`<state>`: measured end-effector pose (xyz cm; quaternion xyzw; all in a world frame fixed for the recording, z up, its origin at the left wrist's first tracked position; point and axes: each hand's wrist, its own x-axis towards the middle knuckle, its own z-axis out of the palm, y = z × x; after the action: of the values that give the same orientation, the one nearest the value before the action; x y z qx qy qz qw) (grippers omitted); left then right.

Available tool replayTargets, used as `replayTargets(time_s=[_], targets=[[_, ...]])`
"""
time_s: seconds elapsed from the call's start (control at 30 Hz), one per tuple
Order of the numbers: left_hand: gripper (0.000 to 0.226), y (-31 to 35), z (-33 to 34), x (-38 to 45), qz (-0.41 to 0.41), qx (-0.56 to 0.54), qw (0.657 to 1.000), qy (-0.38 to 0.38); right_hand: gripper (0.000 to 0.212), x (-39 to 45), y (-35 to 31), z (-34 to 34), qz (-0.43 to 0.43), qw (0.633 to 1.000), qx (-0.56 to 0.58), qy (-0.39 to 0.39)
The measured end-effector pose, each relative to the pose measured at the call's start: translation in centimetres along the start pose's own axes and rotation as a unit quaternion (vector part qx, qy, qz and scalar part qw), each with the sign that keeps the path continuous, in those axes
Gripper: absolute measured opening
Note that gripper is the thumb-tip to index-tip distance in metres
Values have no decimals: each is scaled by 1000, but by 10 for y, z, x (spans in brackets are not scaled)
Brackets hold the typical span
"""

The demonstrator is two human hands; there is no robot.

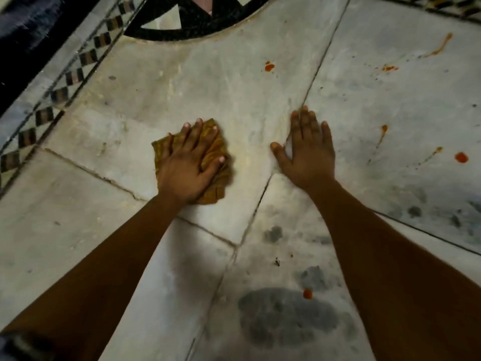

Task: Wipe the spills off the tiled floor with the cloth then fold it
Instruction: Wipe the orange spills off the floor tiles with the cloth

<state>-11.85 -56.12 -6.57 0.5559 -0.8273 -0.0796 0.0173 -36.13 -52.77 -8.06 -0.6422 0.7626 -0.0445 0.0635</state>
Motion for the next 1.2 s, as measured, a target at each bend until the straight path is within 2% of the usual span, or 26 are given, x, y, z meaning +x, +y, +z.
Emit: replayTargets(time_s=[0.2,0.43,0.5,0.6,0.73,0.8,0.93,1.0,1.07,1.2], targets=[[59,9,-5,122,-73,-5,997,13,83,3,0,2,-6,999,20,24],[64,39,-13,238,-96,-56,994,15,80,3,-2,2,1,999,34,33],[63,56,-13,254,-74,-45,996,-1,80,3,-3,1,2,999,34,33],[67,78,-9,254,11,-25,999,-19,79,3,-4,0,7,999,31,25],[97,83,-3,218,163,0,986,-23,80,4,-4,-2,9,999,30,19],[100,76,-2,219,184,19,983,-22,80,4,-5,-1,11,999,32,20],[75,75,-6,269,55,24,998,-10,80,3,-4,-1,5,999,38,17],[69,86,-3,279,22,6,1000,0,79,4,-3,-1,8,999,39,17],[68,91,1,260,67,-10,998,5,79,3,-4,-2,9,999,43,16],[68,61,-8,203,255,-59,965,-17,80,3,-4,-2,9,999,49,16]])
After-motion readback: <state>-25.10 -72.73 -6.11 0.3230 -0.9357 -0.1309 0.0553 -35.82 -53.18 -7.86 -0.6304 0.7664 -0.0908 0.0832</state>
